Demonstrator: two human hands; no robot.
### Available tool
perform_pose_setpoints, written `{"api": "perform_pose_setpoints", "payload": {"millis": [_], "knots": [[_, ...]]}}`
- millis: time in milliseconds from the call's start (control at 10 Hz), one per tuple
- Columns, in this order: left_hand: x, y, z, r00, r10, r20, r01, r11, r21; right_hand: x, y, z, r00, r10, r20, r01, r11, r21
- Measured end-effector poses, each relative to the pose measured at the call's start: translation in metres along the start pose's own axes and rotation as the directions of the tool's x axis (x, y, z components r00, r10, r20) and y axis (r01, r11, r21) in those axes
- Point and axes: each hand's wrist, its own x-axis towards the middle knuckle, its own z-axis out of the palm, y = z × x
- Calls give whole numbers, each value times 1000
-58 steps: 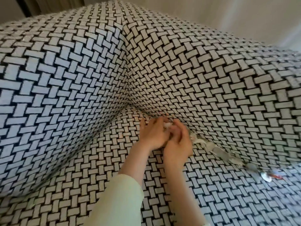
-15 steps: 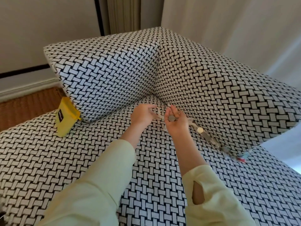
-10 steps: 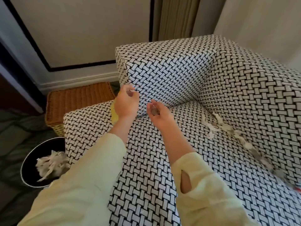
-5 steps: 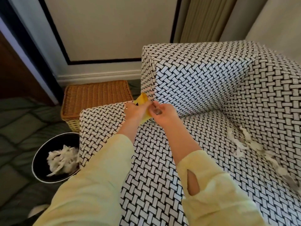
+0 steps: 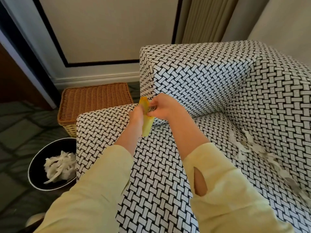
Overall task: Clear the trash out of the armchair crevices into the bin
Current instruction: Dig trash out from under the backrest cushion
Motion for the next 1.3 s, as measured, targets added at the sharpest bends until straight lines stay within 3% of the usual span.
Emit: {"api": "perform_pose_setpoints", "payload": {"millis": [100, 200, 300, 400, 500, 600, 700, 800, 900, 1000, 1100, 1200, 1300], "knots": [[-13, 2, 5, 999, 30, -39, -31, 999, -33, 2, 1, -2, 999, 37, 10, -38, 987, 156], [-20, -1, 10, 947, 236, -219, -224, 971, 78, -4, 3, -1, 982, 139, 126, -177, 913, 368], [-42, -3, 16, 698, 673, -243, -555, 724, 410, -8, 17, 0, 970, 204, 130, -229, 600, 766], [-58, -7, 31, 557, 830, 47, -730, 461, 505, -18, 37, -14, 890, 437, 131, -275, 285, 918], [-75, -14, 62, 562, 789, 248, -788, 419, 452, -34, 67, -26, 822, 556, 122, -266, 186, 946], [-88, -24, 98, 677, 654, 338, -732, 553, 398, -53, 100, -33, 771, 625, 119, -250, 126, 960], [-94, -35, 126, 729, 523, 441, -682, 609, 405, -71, 133, -42, 793, 606, 64, -243, 217, 946], [-97, -46, 148, 771, 388, 504, -619, 641, 454, -100, 161, -51, 839, 529, -128, -365, 722, 587], [-100, -57, 162, 798, 200, 569, -561, 592, 578, -136, 191, -41, 917, 398, -42, -397, 918, 10], [-103, -72, 168, 757, 64, 650, -605, 446, 660, -159, 223, -21, 907, 421, 22, -414, 899, -141], [-100, -90, 176, 687, 63, 724, -717, 219, 661, -170, 247, -7, 918, 346, -191, -355, 935, -10], [-91, -106, 189, 648, 37, 761, -761, 59, 646, -172, 261, -3, 847, 317, -428, -370, 928, -44], [-82, -119, 200, 626, 34, 779, -779, -25, 627, -171, 267, -4, 785, 237, -572, -384, 911, -151]]}}
